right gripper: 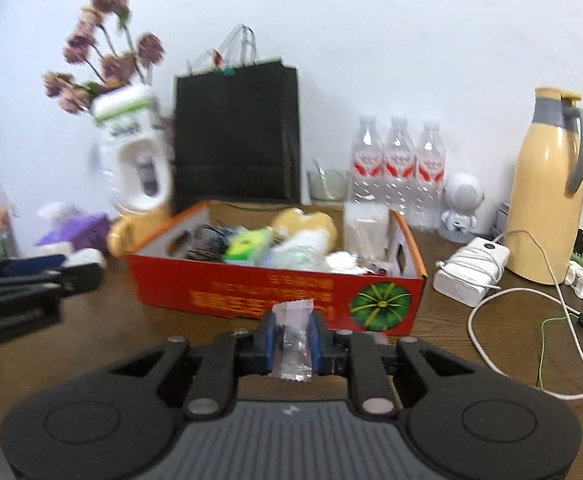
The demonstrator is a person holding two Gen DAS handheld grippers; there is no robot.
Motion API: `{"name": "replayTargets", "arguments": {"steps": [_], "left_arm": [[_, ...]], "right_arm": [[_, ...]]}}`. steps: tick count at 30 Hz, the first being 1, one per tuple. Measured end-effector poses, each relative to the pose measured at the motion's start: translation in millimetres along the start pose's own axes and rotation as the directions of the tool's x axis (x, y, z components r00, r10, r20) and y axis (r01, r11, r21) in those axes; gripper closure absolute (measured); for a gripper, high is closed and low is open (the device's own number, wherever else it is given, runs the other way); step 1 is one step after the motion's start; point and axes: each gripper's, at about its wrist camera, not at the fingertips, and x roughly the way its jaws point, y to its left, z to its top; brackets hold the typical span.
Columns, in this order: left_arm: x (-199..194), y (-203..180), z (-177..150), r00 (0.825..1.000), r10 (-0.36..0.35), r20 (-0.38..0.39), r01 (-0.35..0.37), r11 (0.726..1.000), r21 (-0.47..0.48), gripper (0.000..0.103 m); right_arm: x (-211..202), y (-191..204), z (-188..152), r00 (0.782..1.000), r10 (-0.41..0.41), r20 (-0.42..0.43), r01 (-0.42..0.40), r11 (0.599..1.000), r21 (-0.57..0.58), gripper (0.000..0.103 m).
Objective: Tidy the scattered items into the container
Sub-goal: 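Carry the puck and packet into the box and open both grippers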
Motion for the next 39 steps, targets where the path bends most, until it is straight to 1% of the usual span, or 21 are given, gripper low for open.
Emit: {"name": "replayTargets", "arguments": {"steps": [2, 5, 14, 18, 21, 24, 26, 28, 30, 32, 34, 35, 36, 37, 38, 39], "left_arm": [[-8.9, -3.1, -4.7, 1.000, -0.009, 0.005, 0.009, 1.000, 0.004, 0.063], [-15.6, -8.3, -8.9, 1.000, -0.026, -0.013, 0.026, 1.000, 0.012, 0.063], [-32.5, -11.6, -13.5, 1.000, -0.024, 0.009, 0.024, 0.999, 0.040, 0.063], [-42.9, -8.1, -17.7, 0.999, -0.006, 0.031, 0.005, 1.000, 0.020, 0.063], [-58.8, -8.3, -21.7, 0.999, 0.013, 0.045, -0.013, 1.000, -0.008, 0.063], [-78.9, -9.4, -22.4, 0.993, 0.005, 0.118, -0.002, 1.000, -0.024, 0.063], [-81.5, -9.1, -17.3, 0.984, 0.015, 0.177, -0.010, 1.000, -0.029, 0.063], [-70.1, -4.7, -6.0, 0.984, 0.006, 0.179, -0.002, 1.000, -0.025, 0.063], [-51.0, 2.8, 8.8, 0.986, -0.002, 0.169, 0.010, 0.999, -0.047, 0.063], [-25.6, 10.1, 26.0, 0.988, -0.014, 0.154, 0.021, 0.999, -0.043, 0.063], [4.4, 16.5, 43.8, 0.991, -0.018, 0.132, 0.022, 0.999, -0.031, 0.063], [21.8, 18.9, 51.3, 0.995, -0.024, 0.098, 0.026, 0.999, -0.021, 0.063], [41.4, 21.8, 58.3, 0.998, -0.033, 0.049, 0.035, 0.999, -0.024, 0.063], [62.6, 26.0, 65.3, 0.999, -0.039, -0.012, 0.038, 0.998, -0.048, 0.063], [80.4, 30.7, 70.9, 0.997, -0.044, -0.064, 0.039, 0.996, -0.077, 0.063], [100.1, 34.5, 77.2, 0.992, -0.065, -0.111, 0.054, 0.994, -0.098, 0.063]], "right_arm": [[-14.8, 7.0, -4.7, 1.000, 0.022, 0.011, -0.022, 1.000, -0.010, 0.086], [-29.9, 12.6, -11.3, 0.999, 0.031, 0.014, -0.031, 0.999, -0.017, 0.086], [-50.3, 11.6, -20.0, 0.999, 0.029, 0.015, -0.029, 1.000, 0.004, 0.086], [-61.9, 10.9, -24.5, 0.999, 0.030, 0.039, -0.031, 0.999, 0.015, 0.086], [-71.3, 10.8, -28.6, 0.998, 0.034, 0.058, -0.036, 0.999, 0.033, 0.086], [-80.2, 10.6, -28.0, 0.994, 0.038, 0.106, -0.043, 0.998, 0.045, 0.086], [-81.4, 10.1, -22.9, 0.989, 0.039, 0.141, -0.047, 0.998, 0.050, 0.086], [-76.3, 9.2, -13.1, 0.986, 0.040, 0.160, -0.048, 0.998, 0.045, 0.086], [-66.0, 5.9, 1.6, 0.984, 0.044, 0.170, -0.051, 0.998, 0.037, 0.086], [-53.2, 1.8, 19.4, 0.983, 0.056, 0.176, -0.062, 0.997, 0.034, 0.086], [-35.0, -1.4, 41.3, 0.984, 0.080, 0.162, -0.084, 0.996, 0.016, 0.085], [-22.9, -3.3, 54.0, 0.984, 0.101, 0.143, -0.103, 0.995, 0.007, 0.083], [-11.6, -3.7, 64.3, 0.985, 0.130, 0.113, -0.131, 0.991, 0.000, 0.084], [0.0, -4.9, 74.5, 0.983, 0.158, 0.092, -0.159, 0.987, 0.006, 0.084], [11.1, -6.5, 84.4, 0.980, 0.181, 0.086, -0.183, 0.983, 0.017, 0.084], [25.6, -5.9, 95.0, 0.978, 0.198, 0.065, -0.199, 0.980, 0.013, 0.085]]}}
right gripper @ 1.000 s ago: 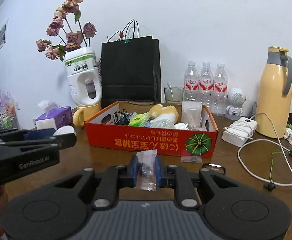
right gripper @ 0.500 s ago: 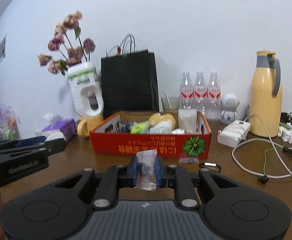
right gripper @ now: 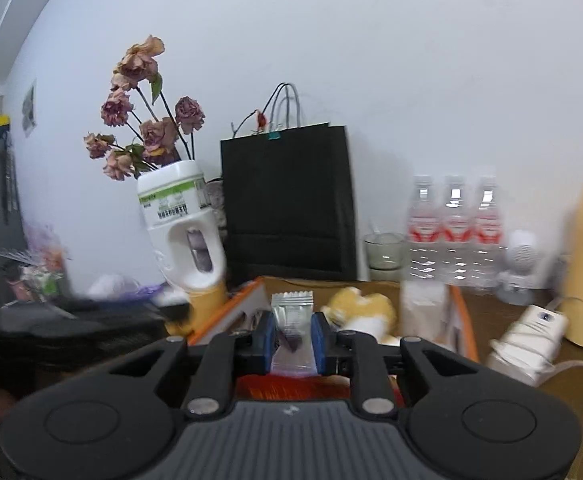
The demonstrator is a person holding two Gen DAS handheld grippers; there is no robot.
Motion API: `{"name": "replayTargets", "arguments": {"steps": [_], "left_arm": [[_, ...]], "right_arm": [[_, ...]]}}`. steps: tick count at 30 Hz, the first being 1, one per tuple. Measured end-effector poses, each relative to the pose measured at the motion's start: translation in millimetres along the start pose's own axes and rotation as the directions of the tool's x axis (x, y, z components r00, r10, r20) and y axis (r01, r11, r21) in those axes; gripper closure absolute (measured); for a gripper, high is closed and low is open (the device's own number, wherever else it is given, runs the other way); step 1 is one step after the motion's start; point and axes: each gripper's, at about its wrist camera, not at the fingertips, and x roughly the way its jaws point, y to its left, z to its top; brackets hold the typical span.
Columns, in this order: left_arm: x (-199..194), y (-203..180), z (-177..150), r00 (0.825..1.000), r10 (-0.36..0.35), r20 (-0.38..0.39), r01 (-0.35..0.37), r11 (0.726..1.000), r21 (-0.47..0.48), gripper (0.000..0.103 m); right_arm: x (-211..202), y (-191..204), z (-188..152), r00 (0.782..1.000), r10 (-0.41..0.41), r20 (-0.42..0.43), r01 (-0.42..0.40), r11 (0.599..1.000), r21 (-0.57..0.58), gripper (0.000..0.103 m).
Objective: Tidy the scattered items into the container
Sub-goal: 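Carry the puck and packet into the box and open both grippers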
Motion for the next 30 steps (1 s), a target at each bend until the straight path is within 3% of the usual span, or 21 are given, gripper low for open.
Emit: {"name": "replayTargets", "arguments": {"steps": [4, 7, 9, 14, 18, 20, 23, 25, 27, 28, 29, 30], "left_arm": [[48.2, 9.9, 25.7, 0.995, -0.010, -0.095, 0.006, 0.999, -0.043, 0.063], [82.6, 12.1, 37.1, 0.979, -0.014, -0.205, 0.004, 0.999, -0.050, 0.063], [106.4, 14.0, 38.6, 0.955, -0.031, -0.296, 0.012, 0.998, -0.064, 0.063], [155.1, 29.2, 22.3, 0.879, -0.061, -0.472, 0.003, 0.992, -0.124, 0.063], [164.9, 22.3, 17.9, 0.859, -0.046, -0.510, 0.030, 0.999, -0.041, 0.060], [167.8, 21.3, 20.9, 0.850, -0.055, -0.524, 0.035, 0.998, -0.049, 0.043], [171.2, 16.8, 31.6, 0.837, -0.027, -0.546, 0.025, 1.000, -0.012, 0.035], [172.5, 16.7, 43.6, 0.833, -0.023, -0.553, 0.022, 1.000, -0.009, 0.023], [175.5, 18.3, 56.8, 0.826, -0.039, -0.563, 0.032, 0.999, -0.022, 0.013], [177.4, 18.3, 62.5, 0.821, -0.053, -0.568, 0.043, 0.999, -0.032, 0.003], [179.1, 16.9, 66.5, 0.818, -0.059, -0.572, 0.047, 0.998, -0.037, 0.000], [180.0, 14.5, 69.9, 0.815, -0.061, -0.576, 0.048, 0.998, -0.038, 0.000]], "right_arm": [[59.2, -7.2, 25.8, 0.996, -0.009, -0.087, 0.008, 1.000, -0.010, 0.085], [105.7, -12.0, 32.2, 0.981, -0.035, -0.193, 0.032, 0.999, -0.017, 0.085], [134.9, -18.6, 31.2, 0.958, -0.018, -0.288, 0.021, 1.000, 0.006, 0.085], [194.1, -35.6, 22.7, 0.862, 0.060, -0.503, -0.012, 0.995, 0.097, 0.085], [215.4, -39.1, 14.9, 0.807, 0.038, -0.589, 0.015, 0.996, 0.086, 0.083], [222.2, -38.4, 11.7, 0.780, 0.042, -0.624, 0.019, 0.996, 0.091, 0.082], [226.1, -43.4, 15.6, 0.754, 0.075, -0.653, 0.023, 0.990, 0.140, 0.079], [224.3, -50.7, 23.9, 0.752, 0.082, -0.654, 0.037, 0.985, 0.166, 0.070], [217.7, -62.1, 36.2, 0.761, 0.066, -0.646, 0.069, 0.981, 0.180, 0.042], [213.6, -68.4, 42.6, 0.768, 0.050, -0.638, 0.085, 0.980, 0.179, 0.033], [209.6, -75.1, 48.2, 0.772, 0.025, -0.635, 0.108, 0.980, 0.170, 0.021], [207.8, -82.0, 52.5, 0.770, -0.001, -0.638, 0.135, 0.978, 0.161, 0.019]]}}
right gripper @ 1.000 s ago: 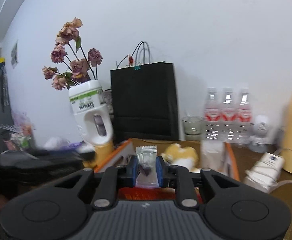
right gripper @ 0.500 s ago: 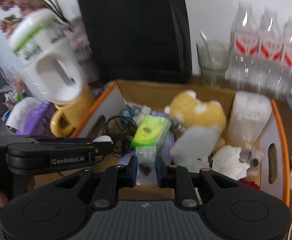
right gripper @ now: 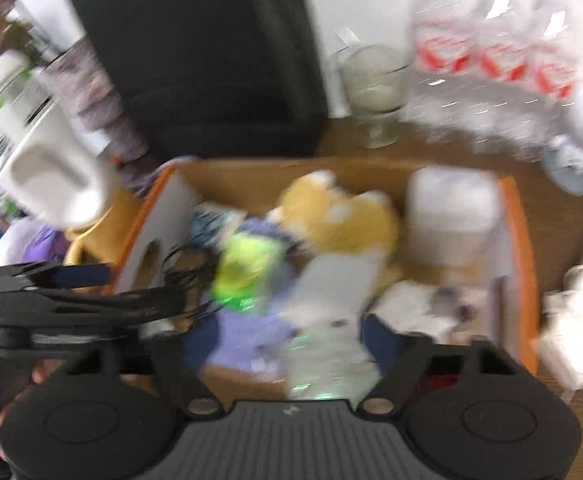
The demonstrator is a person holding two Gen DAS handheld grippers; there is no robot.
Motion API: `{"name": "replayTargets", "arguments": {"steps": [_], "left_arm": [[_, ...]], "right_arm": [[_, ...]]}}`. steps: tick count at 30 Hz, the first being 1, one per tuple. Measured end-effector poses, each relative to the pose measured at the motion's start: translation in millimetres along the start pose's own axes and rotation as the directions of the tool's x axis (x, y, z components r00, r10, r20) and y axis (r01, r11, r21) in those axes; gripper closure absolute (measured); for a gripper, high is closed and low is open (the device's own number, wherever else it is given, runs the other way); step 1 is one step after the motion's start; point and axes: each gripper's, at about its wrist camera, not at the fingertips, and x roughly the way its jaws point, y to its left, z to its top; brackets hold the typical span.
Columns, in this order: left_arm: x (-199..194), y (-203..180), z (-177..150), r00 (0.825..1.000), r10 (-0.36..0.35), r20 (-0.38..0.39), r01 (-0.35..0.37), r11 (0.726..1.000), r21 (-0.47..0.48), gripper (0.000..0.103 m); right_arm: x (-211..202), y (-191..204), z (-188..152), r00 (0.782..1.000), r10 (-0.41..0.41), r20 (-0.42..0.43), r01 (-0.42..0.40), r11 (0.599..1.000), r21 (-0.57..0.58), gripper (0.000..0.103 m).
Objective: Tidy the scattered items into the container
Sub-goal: 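Carry the puck and packet into the box and open both grippers, then withdraw both grippers from the box toward the table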
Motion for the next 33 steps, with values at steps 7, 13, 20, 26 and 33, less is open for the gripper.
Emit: {"name": "replayTargets", "arguments": {"steps": [7, 13, 20, 26, 33], "left_arm": [[-5.7, -29.5, 3.9, 1.000, 0.019, -0.013, -0.019, 0.999, 0.026, 0.000], [-12.6, -38.0, -1.7, 0.999, 0.037, -0.006, -0.037, 0.999, 0.019, 0.000], [-40.3, -48.6, -15.9, 0.990, 0.101, 0.094, -0.106, 0.993, 0.050, 0.000], [-62.9, -56.1, -38.3, 0.976, 0.093, 0.196, -0.105, 0.993, 0.049, 0.000], [-85.0, -62.0, -71.4, 0.945, 0.081, 0.318, -0.106, 0.992, 0.061, 0.000]], "right_arm": [[-27.7, -47.5, 0.9, 0.993, -0.121, 0.001, 0.120, 0.990, 0.069, 0.019], [-40.1, -65.6, -10.0, 0.989, -0.146, 0.015, 0.144, 0.985, 0.099, 0.019], [-53.3, -45.5, -27.4, 0.987, -0.114, 0.116, 0.106, 0.992, 0.071, 0.019], [-65.5, -33.6, -49.1, 0.972, -0.114, 0.204, 0.108, 0.993, 0.045, 0.019], [-82.6, -25.0, -83.9, 0.940, -0.125, 0.319, 0.131, 0.991, 0.000, 0.019]]}}
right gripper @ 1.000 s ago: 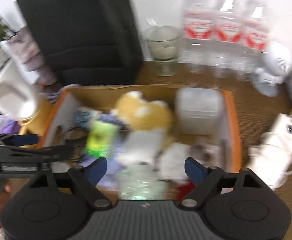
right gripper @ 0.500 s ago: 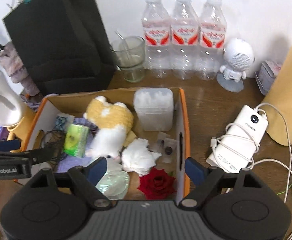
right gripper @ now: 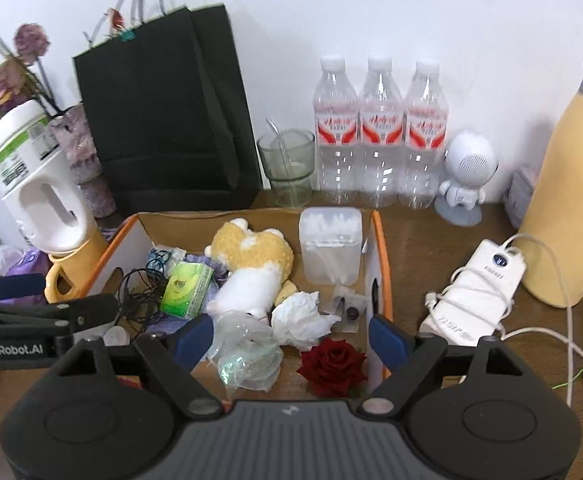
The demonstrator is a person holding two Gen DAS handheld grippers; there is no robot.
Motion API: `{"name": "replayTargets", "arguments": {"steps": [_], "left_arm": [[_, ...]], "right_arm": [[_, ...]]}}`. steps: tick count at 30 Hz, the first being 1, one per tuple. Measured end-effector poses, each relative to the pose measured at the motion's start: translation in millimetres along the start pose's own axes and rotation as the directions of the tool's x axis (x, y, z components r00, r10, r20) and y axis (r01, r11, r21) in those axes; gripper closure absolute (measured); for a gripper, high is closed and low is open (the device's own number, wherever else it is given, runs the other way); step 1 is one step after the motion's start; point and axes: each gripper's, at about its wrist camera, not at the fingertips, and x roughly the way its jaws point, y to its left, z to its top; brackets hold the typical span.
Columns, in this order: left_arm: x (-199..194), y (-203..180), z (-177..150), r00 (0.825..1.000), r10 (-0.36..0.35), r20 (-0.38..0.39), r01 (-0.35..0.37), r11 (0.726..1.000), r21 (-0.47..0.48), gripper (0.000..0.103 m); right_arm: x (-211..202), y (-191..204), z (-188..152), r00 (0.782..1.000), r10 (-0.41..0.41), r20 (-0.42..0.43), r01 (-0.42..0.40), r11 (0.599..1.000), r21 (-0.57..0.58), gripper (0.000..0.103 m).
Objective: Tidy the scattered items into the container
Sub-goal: 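Withdraw both grippers from the box toward the table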
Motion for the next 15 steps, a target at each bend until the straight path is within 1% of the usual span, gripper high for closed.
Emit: {"name": "replayTargets", "arguments": {"steps": [4, 6, 9, 12, 15], "left_arm": [[-22.8, 2.9, -15.8, 0.996, 0.003, 0.089, -0.002, 1.000, -0.007, 0.000], [-33.8, 2.6, -24.9, 0.991, 0.003, 0.134, -0.002, 1.000, -0.009, 0.000], [-50.4, 0.7, -42.0, 0.978, 0.017, 0.206, -0.014, 1.000, -0.012, 0.000], [-65.3, -0.8, -61.5, 0.959, 0.023, 0.282, -0.026, 1.000, 0.006, 0.000], [-78.1, -4.9, -86.1, 0.931, 0.014, 0.364, -0.038, 0.998, 0.058, 0.000]], "right_arm": [[-22.4, 4.3, -14.4, 0.997, 0.019, 0.073, -0.017, 0.999, -0.036, 0.019], [-33.8, 7.0, -21.7, 0.993, 0.033, 0.113, -0.028, 0.999, -0.045, 0.019], [-47.9, 11.2, -33.9, 0.984, 0.047, 0.172, -0.038, 0.998, -0.054, 0.019], [-60.0, 15.2, -52.2, 0.969, 0.057, 0.242, -0.038, 0.996, -0.080, 0.019], [-70.8, 16.5, -77.9, 0.949, 0.076, 0.305, -0.044, 0.993, -0.110, 0.018]]}}
